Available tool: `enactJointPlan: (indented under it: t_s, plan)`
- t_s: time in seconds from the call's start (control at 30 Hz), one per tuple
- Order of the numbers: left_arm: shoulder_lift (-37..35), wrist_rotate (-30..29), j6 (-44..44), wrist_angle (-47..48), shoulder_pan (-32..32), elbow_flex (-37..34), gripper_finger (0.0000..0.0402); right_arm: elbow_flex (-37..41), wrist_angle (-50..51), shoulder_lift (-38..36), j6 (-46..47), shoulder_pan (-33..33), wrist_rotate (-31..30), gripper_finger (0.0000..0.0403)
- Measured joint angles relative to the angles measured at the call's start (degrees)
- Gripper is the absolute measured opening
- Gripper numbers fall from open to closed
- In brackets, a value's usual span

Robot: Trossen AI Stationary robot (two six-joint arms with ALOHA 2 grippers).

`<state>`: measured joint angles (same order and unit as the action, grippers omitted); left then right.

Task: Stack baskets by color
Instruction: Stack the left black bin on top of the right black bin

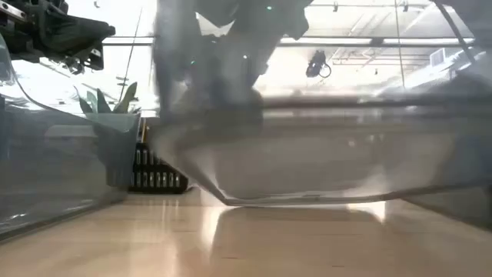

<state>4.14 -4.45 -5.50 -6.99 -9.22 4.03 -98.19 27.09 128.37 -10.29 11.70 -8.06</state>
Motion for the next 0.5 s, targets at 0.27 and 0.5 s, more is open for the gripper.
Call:
enactJointPlan:
  t_s: [0.27, 0.5]
  plan:
    - [-0.04, 0.02, 0.02, 0.00, 0.01, -0.02, 0.0026, 0.00, 0.14, -0.25, 1.10, -0.17, -0.46, 0.0137]
    - [-0.04, 0.01, 0.01, 0.03, 0.01, 0.00, 0.0034, 0.00, 0.35, -0.34, 1.09, -0.10, -2.99, 0.0053]
